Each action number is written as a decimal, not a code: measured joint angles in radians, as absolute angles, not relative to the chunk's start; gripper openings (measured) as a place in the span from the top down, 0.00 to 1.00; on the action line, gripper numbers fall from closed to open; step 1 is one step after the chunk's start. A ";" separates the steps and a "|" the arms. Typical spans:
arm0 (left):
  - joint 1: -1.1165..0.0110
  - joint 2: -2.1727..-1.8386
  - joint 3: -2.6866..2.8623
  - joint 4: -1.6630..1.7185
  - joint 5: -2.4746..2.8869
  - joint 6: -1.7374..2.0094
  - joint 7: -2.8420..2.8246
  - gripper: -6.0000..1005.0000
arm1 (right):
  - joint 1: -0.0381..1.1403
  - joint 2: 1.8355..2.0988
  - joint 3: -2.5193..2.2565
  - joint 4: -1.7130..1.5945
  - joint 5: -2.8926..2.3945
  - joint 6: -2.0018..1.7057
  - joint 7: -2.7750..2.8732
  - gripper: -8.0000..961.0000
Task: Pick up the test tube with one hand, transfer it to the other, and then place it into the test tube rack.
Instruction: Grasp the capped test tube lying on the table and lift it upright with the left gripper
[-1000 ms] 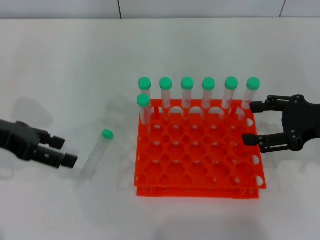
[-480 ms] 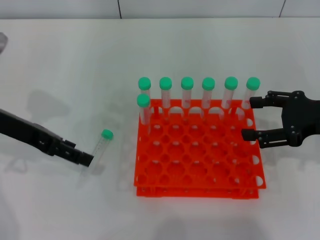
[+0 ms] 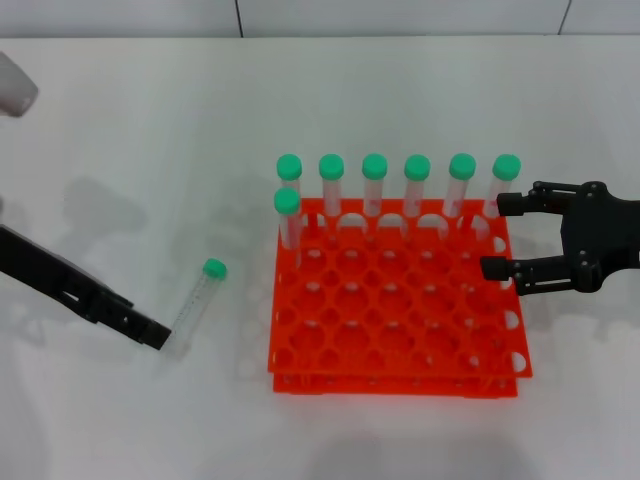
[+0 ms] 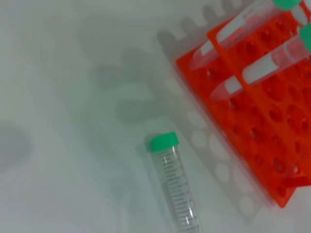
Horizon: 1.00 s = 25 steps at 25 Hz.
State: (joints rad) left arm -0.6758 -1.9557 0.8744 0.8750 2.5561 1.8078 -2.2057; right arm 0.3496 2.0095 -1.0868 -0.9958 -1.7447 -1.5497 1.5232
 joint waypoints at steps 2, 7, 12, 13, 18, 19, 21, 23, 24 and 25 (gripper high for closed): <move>-0.677 -1.959 0.886 0.867 2.566 1.799 -2.205 0.21 | 0.349 2.009 -1.087 -0.995 -1.739 -1.549 1.523 0.09; -0.681 -1.966 0.892 0.833 2.582 1.780 -2.196 0.22 | 0.348 2.009 -1.089 -0.994 -1.736 -1.549 1.523 0.09; -0.683 -1.972 0.896 0.825 2.599 1.762 -2.190 0.24 | 0.349 2.009 -1.089 -0.994 -1.736 -1.545 1.522 0.09; -0.683 -1.973 0.897 0.822 2.600 1.761 -2.190 0.24 | 0.349 2.009 -1.089 -0.993 -1.736 -1.543 1.520 0.09; -0.693 -1.978 0.904 0.812 2.601 1.748 -2.190 0.26 | 0.351 2.009 -1.089 -0.980 -1.727 -1.541 1.508 0.09; -0.696 -1.978 0.904 0.812 2.601 1.748 -2.190 0.27 | 0.351 2.009 -1.089 -0.977 -1.726 -1.541 1.505 0.09; -0.700 -1.979 0.904 0.812 2.601 1.748 -2.190 0.27 | 0.351 2.009 -1.089 -0.973 -1.724 -1.541 1.499 0.09; -0.704 -1.979 0.904 0.811 2.601 1.747 -2.190 0.28 | 0.351 2.009 -1.089 -0.972 -1.723 -1.541 1.498 0.09; -0.705 -1.979 0.905 0.809 2.601 1.747 -2.190 0.28 | 0.351 2.009 -1.089 -0.972 -1.722 -1.541 1.498 0.09; -0.706 -1.979 0.908 0.806 2.601 1.747 -2.190 0.29 | 0.351 2.009 -1.089 -0.972 -1.722 -1.541 1.498 0.09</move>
